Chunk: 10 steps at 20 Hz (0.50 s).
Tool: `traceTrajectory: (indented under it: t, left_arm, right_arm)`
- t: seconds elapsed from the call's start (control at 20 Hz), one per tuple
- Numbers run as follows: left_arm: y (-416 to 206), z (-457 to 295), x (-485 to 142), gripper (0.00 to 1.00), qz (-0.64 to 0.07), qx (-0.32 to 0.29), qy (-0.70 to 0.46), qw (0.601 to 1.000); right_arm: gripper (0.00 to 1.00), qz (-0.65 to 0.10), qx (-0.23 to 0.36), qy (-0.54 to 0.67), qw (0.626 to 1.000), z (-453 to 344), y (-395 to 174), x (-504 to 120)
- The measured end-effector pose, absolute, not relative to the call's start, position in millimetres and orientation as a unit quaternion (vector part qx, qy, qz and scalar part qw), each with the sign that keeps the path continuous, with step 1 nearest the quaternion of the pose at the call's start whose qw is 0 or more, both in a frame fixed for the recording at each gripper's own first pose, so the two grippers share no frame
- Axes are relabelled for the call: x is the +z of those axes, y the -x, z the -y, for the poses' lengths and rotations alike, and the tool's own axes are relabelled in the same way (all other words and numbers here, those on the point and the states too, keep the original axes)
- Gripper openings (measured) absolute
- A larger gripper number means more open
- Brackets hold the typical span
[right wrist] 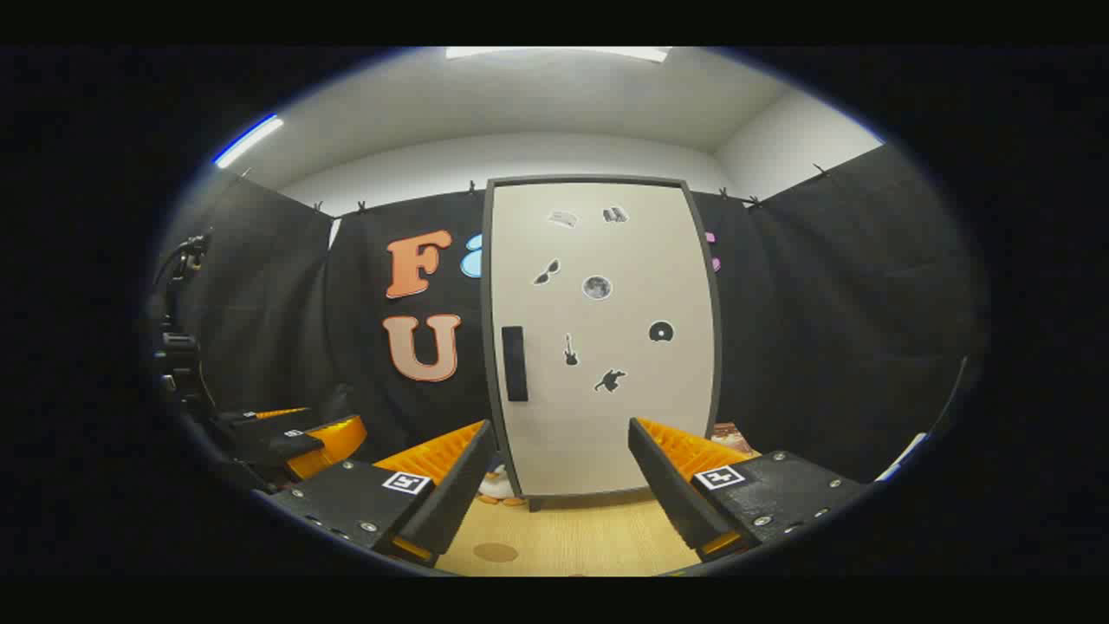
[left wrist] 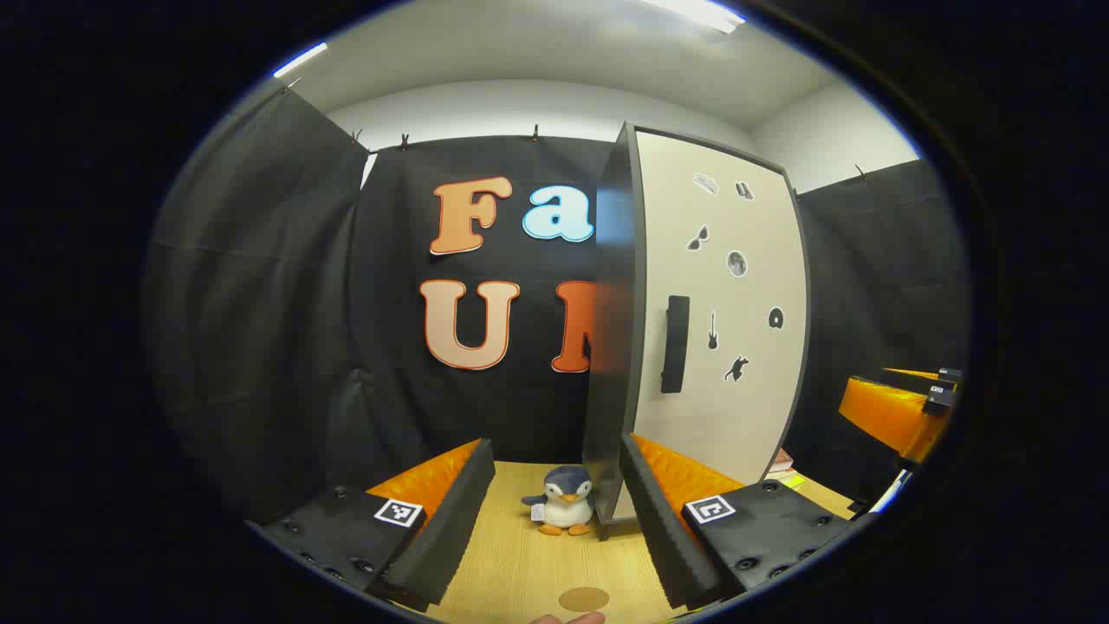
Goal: Open the cabinet door with the right hand, grasp the bottle in the cabinet with the left hand and place it on the coaster, then close the cabinet door with the right hand.
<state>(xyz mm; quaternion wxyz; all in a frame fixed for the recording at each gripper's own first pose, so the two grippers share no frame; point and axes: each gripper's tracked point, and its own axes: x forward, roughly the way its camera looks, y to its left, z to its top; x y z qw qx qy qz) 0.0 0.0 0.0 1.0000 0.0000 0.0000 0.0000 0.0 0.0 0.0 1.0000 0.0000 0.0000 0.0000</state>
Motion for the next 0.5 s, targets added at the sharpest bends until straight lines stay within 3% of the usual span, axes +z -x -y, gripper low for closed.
traceTrajectory:
  t: [0.5]
  left_arm:
    - [7.0,-8.2,0.4,0.95,-0.003,0.008,-0.003,1.000]
  right_arm:
    - [0.95,-0.007,0.008,-0.005,1.000,-12.4,0.8,-7.0]
